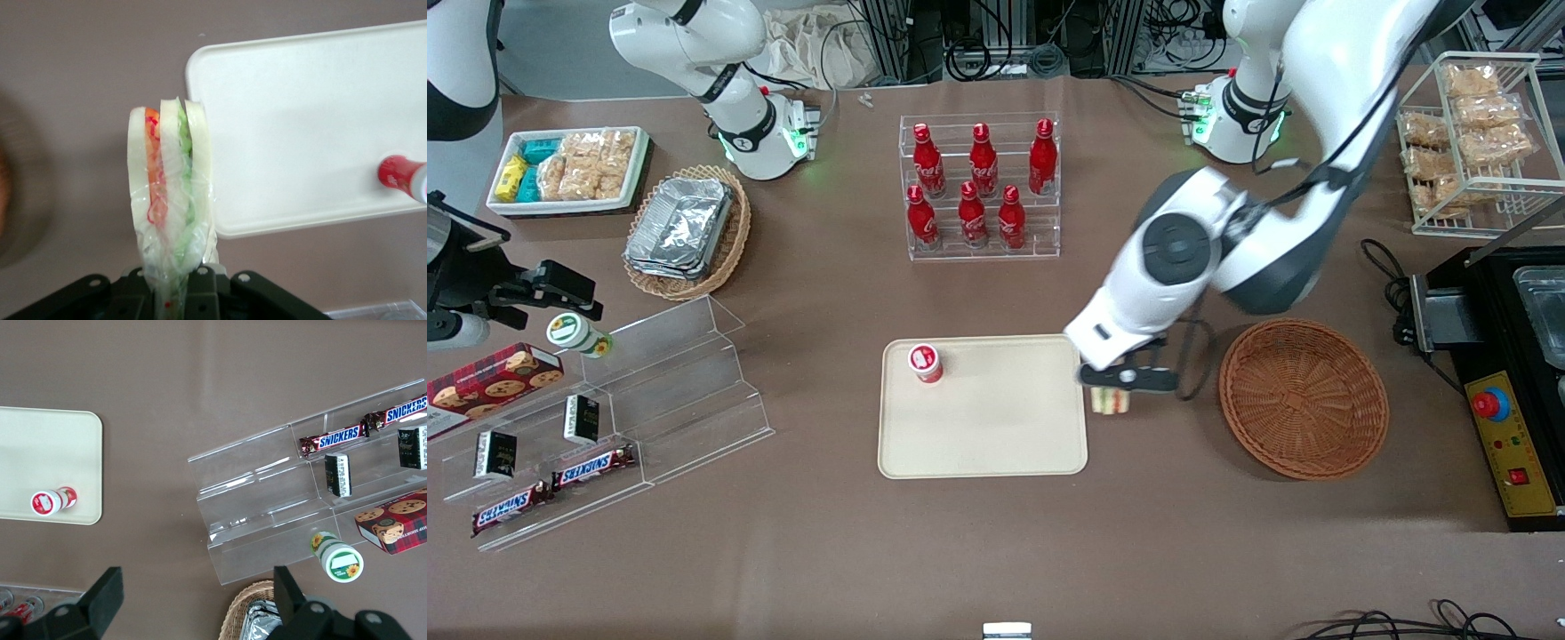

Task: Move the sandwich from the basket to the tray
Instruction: 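Carry the sandwich over the cream tray beside the red cup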

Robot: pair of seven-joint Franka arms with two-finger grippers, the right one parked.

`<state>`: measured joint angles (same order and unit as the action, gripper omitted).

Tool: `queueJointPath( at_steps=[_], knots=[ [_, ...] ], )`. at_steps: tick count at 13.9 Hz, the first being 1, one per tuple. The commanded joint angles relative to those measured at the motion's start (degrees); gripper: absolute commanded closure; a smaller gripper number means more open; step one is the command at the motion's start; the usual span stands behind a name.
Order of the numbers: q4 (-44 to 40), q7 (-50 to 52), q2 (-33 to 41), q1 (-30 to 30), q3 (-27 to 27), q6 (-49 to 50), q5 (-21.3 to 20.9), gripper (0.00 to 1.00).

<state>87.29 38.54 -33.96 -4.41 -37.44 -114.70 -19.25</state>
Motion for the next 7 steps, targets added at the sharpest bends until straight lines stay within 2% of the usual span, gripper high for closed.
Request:
queueJointPath(
  at_steps=[1,3,7],
  knots=[
    [-1.3,9.0,-6.6,-3.8,0.4,-6.4,-9.2,1.00],
    [-1.4,11.6,-9.4,-5.0,0.4,-7.5,-12.7,1.00],
    [-1.9,10.6,-12.8,-4.7,1.0,-9.5,-13.0,1.00]
  ],
)
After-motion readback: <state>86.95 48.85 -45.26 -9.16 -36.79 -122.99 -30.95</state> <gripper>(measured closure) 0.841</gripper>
